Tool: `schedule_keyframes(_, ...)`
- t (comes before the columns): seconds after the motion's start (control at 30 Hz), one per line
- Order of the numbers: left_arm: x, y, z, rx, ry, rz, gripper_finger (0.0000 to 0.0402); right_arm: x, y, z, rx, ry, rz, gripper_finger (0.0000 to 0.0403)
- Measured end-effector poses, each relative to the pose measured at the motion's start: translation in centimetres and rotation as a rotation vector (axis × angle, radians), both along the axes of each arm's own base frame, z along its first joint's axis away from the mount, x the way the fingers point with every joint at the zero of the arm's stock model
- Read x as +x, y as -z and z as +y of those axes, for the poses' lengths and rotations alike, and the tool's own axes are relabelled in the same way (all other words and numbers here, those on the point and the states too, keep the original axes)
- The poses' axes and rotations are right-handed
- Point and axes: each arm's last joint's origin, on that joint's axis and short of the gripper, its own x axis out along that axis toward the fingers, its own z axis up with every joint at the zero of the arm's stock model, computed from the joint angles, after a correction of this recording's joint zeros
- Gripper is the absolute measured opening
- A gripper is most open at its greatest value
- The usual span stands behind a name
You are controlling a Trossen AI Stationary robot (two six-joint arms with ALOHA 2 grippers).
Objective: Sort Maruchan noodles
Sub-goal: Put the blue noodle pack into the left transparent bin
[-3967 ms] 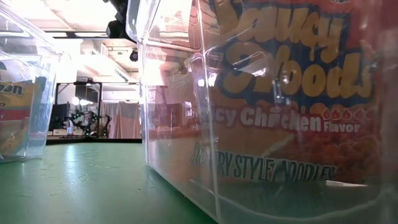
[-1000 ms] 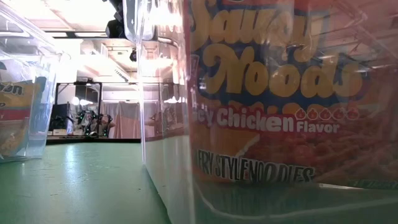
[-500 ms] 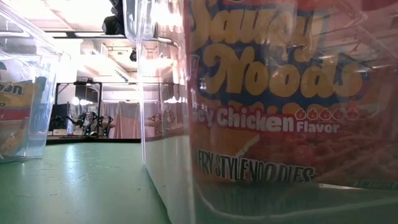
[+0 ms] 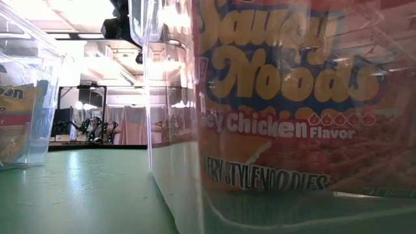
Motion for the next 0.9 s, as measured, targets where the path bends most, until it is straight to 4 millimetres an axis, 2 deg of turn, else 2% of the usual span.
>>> schedule_keyframes(0.13,-0.1,1.1,-0.2,-0.023,-0.027,0.018,0.0213,-1.1,-0.1,-0.8,-0.049,0.009,0.072,0.0008)
schedule_keyframes(0.27,-0.2,1.8,-0.2,-0.044,-0.057,0.026,0.0213,-2.7,-0.1,-1.6,-0.048,0.073,0.077,0.0008)
schedule_keyframes(0.4,-0.2,2.0,-0.2,-0.049,-0.065,0.030,0.0213,-3.9,0.8,-2.1,-0.014,0.109,0.054,0.0008)
schedule_keyframes(0.6,-0.2,2.0,-0.1,-0.031,-0.070,0.028,0.0213,-3.8,2.0,-1.7,0.064,0.058,-0.011,0.0008)
schedule_keyframes(0.9,-0.2,1.9,-0.1,-0.024,-0.074,0.026,0.0213,-3.3,2.1,-1.4,0.117,0.016,-0.088,0.0008)
